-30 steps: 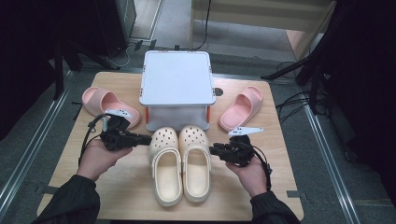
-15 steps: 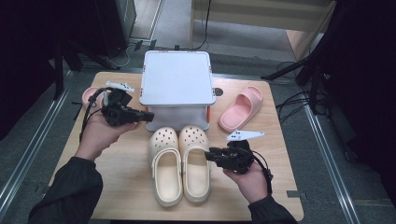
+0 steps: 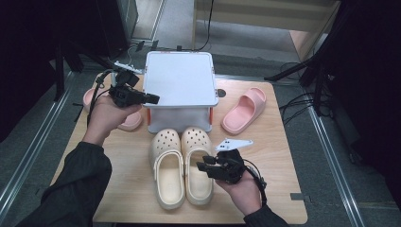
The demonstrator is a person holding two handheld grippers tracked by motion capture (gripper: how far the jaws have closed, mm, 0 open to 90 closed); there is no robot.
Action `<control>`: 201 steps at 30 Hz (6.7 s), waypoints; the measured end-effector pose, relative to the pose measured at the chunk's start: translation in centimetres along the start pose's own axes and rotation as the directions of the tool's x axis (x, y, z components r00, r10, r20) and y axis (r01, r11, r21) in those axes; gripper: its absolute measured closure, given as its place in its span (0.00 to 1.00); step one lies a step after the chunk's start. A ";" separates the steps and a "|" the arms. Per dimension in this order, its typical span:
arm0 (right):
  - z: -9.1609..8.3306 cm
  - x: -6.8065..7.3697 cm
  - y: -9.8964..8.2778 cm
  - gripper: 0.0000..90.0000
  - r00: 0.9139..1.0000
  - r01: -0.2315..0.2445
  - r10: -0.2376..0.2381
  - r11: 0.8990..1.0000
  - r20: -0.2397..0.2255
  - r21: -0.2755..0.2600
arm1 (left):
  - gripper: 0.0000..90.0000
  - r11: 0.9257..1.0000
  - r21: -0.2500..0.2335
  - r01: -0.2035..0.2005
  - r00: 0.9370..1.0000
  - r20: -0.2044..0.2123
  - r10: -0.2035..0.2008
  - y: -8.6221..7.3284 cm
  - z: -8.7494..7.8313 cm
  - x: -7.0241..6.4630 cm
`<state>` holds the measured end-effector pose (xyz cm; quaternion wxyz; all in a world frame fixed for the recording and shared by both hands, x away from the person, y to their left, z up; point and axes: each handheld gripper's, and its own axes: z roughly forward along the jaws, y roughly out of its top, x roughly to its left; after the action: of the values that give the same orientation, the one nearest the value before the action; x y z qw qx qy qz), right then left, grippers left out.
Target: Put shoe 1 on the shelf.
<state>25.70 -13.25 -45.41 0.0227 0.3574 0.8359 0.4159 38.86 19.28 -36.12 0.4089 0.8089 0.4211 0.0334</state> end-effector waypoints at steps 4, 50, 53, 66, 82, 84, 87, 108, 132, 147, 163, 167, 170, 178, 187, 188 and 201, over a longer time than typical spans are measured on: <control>0.9 0.4 -0.2 0.69 1.000 -0.017 0.017 1.000 0.005 0.006 | 0.96 1.000 0.014 -0.014 1.000 -0.005 0.014 0.2 0.6 0.3; 8.4 3.2 0.6 0.62 0.968 -0.133 0.131 0.991 0.215 -0.005 | 0.96 1.000 0.028 -0.002 1.000 -0.031 0.003 0.0 1.4 1.7; 8.1 3.1 0.6 0.69 0.966 -0.144 0.141 0.990 0.216 -0.005 | 0.96 1.000 0.030 -0.005 0.999 -0.031 0.006 0.0 1.3 1.6; 6.4 2.6 1.3 0.74 0.976 -0.146 0.145 0.989 0.160 -0.009 | 0.96 1.000 0.025 -0.001 1.000 -0.027 0.002 -0.1 1.3 1.7; 6.3 -0.2 6.6 0.74 0.982 -0.052 0.059 0.998 0.182 -0.043 | 0.98 1.000 0.021 -0.003 1.000 -0.016 0.003 -0.1 1.3 1.9; 6.9 -0.9 7.0 0.74 0.981 -0.057 0.065 0.997 0.184 -0.049 | 0.99 1.000 0.018 0.000 1.000 -0.014 0.000 -0.2 1.3 2.0; 7.8 -1.7 7.5 0.74 0.977 -0.073 0.085 0.995 0.194 -0.068 | 0.99 1.000 0.017 0.001 1.000 -0.007 -0.001 -0.2 1.3 2.1; 10.9 -4.0 9.3 0.74 0.947 -0.098 0.128 0.989 0.295 -0.115 | 0.99 1.000 0.013 0.001 1.000 -0.001 -0.001 -0.3 1.3 2.1; 11.7 -4.5 9.0 0.61 0.950 -0.124 0.152 0.985 0.271 -0.118 | 0.99 1.000 0.009 0.004 1.000 -0.004 -0.004 -0.4 1.3 2.1; 7.3 -3.4 7.6 0.72 0.969 -0.105 0.127 0.988 0.214 -0.113 | 0.99 1.000 0.012 0.000 1.000 -0.014 0.000 -0.4 1.3 2.0; 4.6 -0.6 3.3 1.00 0.993 -0.069 0.077 0.993 0.086 -0.091 | 0.99 1.000 0.013 0.004 1.000 -0.017 -0.003 -0.4 1.3 2.0; 4.3 0.4 1.9 1.00 0.996 -0.040 0.047 0.996 0.080 -0.079 | 0.99 1.000 0.015 0.007 1.000 -0.018 -0.006 -0.3 1.3 1.9; 4.1 1.0 1.0 1.00 0.997 -0.020 0.025 0.997 0.076 -0.076 | 0.99 1.000 0.016 0.004 1.000 -0.020 -0.004 -0.3 1.2 1.9; 4.7 1.7 -1.1 1.00 0.998 0.005 -0.001 0.997 0.057 -0.073 | 0.99 1.000 0.014 0.011 1.000 -0.025 -0.010 -0.3 1.3 1.8; 6.8 1.3 -2.1 1.00 0.995 0.021 -0.020 1.000 0.094 -0.006 | 0.99 1.000 0.015 0.015 1.000 -0.016 -0.015 -0.4 1.3 1.9; 6.9 1.2 -2.0 1.00 0.995 0.018 -0.017 1.000 0.100 -0.006 | 0.99 1.000 0.014 0.016 1.000 -0.016 -0.016 -0.4 1.3 1.9; 7.7 1.3 -0.3 1.00 0.996 0.022 -0.020 0.999 0.090 -0.030 | 0.99 1.000 0.010 0.029 1.000 -0.006 -0.029 -0.4 1.2 2.1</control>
<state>27.13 -7.32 -50.38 0.0701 0.3665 0.8312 0.4122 40.42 20.10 -37.85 0.4041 0.8047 0.4341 0.0275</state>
